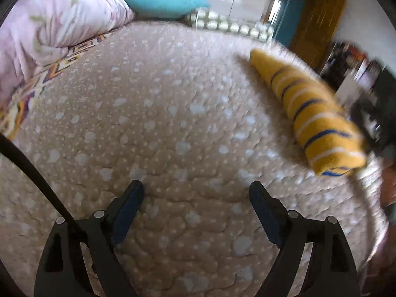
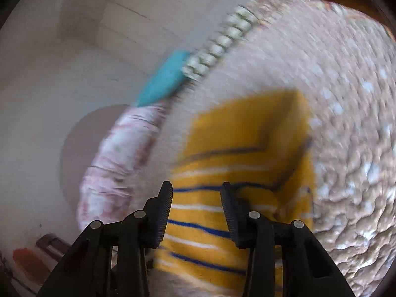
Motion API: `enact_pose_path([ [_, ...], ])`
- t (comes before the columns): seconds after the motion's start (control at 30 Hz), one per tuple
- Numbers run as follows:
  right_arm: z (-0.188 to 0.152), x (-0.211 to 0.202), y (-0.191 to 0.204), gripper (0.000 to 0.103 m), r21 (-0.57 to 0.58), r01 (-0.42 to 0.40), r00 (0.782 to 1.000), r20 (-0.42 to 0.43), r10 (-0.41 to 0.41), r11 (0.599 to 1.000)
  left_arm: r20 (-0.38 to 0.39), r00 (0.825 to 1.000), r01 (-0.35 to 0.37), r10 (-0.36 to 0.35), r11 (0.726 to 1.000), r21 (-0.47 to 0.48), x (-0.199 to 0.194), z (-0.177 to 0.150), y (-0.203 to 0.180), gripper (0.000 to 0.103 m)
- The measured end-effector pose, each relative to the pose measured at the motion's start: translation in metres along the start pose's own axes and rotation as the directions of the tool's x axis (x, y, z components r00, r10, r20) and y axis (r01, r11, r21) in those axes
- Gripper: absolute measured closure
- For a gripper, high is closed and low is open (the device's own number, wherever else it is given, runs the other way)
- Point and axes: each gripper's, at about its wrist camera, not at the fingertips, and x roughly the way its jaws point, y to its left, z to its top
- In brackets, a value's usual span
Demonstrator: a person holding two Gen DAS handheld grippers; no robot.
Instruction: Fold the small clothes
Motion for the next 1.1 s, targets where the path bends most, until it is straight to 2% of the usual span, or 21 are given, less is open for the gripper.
enact_pose_path([
  [0.03, -0.005, -0.002, -0.015, 0.095, 0.036, -0.012, 1.000, 0.012, 0.012, 0.999, 0.007, 1.000, 0.023, -0.023, 1.000, -0.019, -0.005, -0.002, 0.007, 0.013],
  [0.07, -0.012, -0.007, -0.031, 0.103, 0.095, -0.046, 0.999, 0.026, 0.044, 0.994, 0.008, 0.999, 0.049, -0.048, 0.998, -0.041, -0.003, -0.002, 0.011, 0.012],
  [0.1, -0.017, -0.015, -0.041, 0.103, 0.152, -0.087, 0.996, 0.042, 0.081, 0.985, 0.006, 0.998, 0.071, -0.070, 0.996, -0.052, -0.001, -0.003, 0.013, 0.010],
  [0.13, -0.020, -0.024, -0.043, 0.103, 0.170, -0.075, 0.996, 0.050, 0.068, 0.983, 0.007, 0.996, 0.085, -0.085, 0.995, -0.054, 0.000, -0.004, 0.015, 0.006],
  [0.2, -0.021, -0.043, -0.023, 0.103, 0.121, 0.037, 0.997, 0.067, -0.045, 0.992, 0.009, 0.995, 0.096, -0.095, 0.994, -0.048, 0.000, -0.007, 0.016, 0.005],
  [0.23, -0.021, -0.050, -0.007, 0.101, 0.077, 0.069, 0.994, 0.076, -0.075, 0.995, 0.012, 0.996, 0.090, -0.090, 0.995, -0.043, 0.000, -0.008, 0.014, 0.004],
  [0.27, -0.020, -0.056, 0.013, 0.088, 0.016, 0.079, 0.994, 0.074, -0.080, 0.997, 0.014, 0.996, 0.085, -0.085, 0.996, -0.039, -0.002, -0.010, 0.014, 0.004],
  [0.3, -0.018, -0.057, 0.033, 0.081, -0.041, 0.072, 0.995, 0.066, -0.069, 0.997, 0.014, 0.997, 0.079, -0.079, 0.996, -0.036, -0.002, -0.008, 0.014, 0.004],
  [0.33, -0.016, -0.057, 0.050, 0.081, -0.088, 0.064, 0.997, 0.058, -0.059, 0.994, 0.012, 0.997, 0.073, -0.073, 0.997, -0.031, -0.002, -0.008, 0.012, 0.004],
  [0.43, -0.013, -0.028, 0.093, 0.081, -0.175, 0.003, 1.000, -0.010, -0.005, 0.985, 0.009, 0.998, 0.066, -0.066, 0.998, -0.024, 0.001, -0.006, 0.010, 0.004],
  [0.53, -0.006, 0.022, 0.118, 0.081, -0.206, 0.003, 0.997, -0.081, -0.021, 0.978, 0.017, 0.996, 0.083, -0.083, 0.996, -0.037, 0.001, -0.006, 0.011, 0.004],
  [0.63, 0.010, 0.079, 0.123, 0.081, -0.186, 0.007, 0.989, -0.147, -0.035, 0.983, 0.027, 0.994, 0.108, -0.106, 0.993, -0.054, -0.001, -0.007, 0.015, 0.004],
  [0.73, -0.001, 0.112, 0.117, 0.081, -0.171, -0.023, 0.971, -0.240, -0.019, 0.985, 0.033, 0.992, 0.123, -0.121, 0.990, -0.065, -0.003, -0.008, 0.017, 0.004],
  [0.77, -0.008, 0.111, 0.115, 0.086, -0.179, -0.020, 0.969, -0.247, -0.025, 0.984, 0.035, 0.992, 0.126, -0.124, 0.990, -0.067, -0.003, -0.008, 0.018, 0.004],
  [0.87, -0.023, 0.098, 0.112, 0.086, -0.198, -0.051, 0.963, -0.271, -0.005, 0.979, 0.037, 0.991, 0.131, -0.129, 0.989, -0.071, -0.004, -0.009, 0.019, 0.004],
  [0.93, -0.043, 0.088, 0.108, 0.086, -0.202, -0.083, 0.941, -0.337, 0.010, 0.976, 0.037, 0.991, 0.133, -0.130, 0.989, -0.072, -0.004, -0.009, 0.019, 0.004],
  [1.0, -0.064, 0.082, 0.102, 0.086, -0.220, -0.087, 0.917, -0.399, -0.008, 0.972, 0.036, 0.991, 0.131, -0.128, 0.989, -0.071, -0.004, -0.009, 0.019, 0.004],
  [1.03, -0.076, 0.077, 0.098, 0.086, -0.238, -0.080, 0.910, -0.413, -0.027, 0.968, 0.035, 0.991, 0.129, -0.127, 0.989, -0.070, -0.004, -0.009, 0.019, 0.004],
  [1.1, -0.093, 0.062, 0.087, 0.086, -0.219, -0.086, 0.908, -0.419, -0.014, 0.972, 0.036, 0.991, 0.131, -0.128, 0.989, -0.071, -0.004, -0.009, 0.019, 0.004],
])
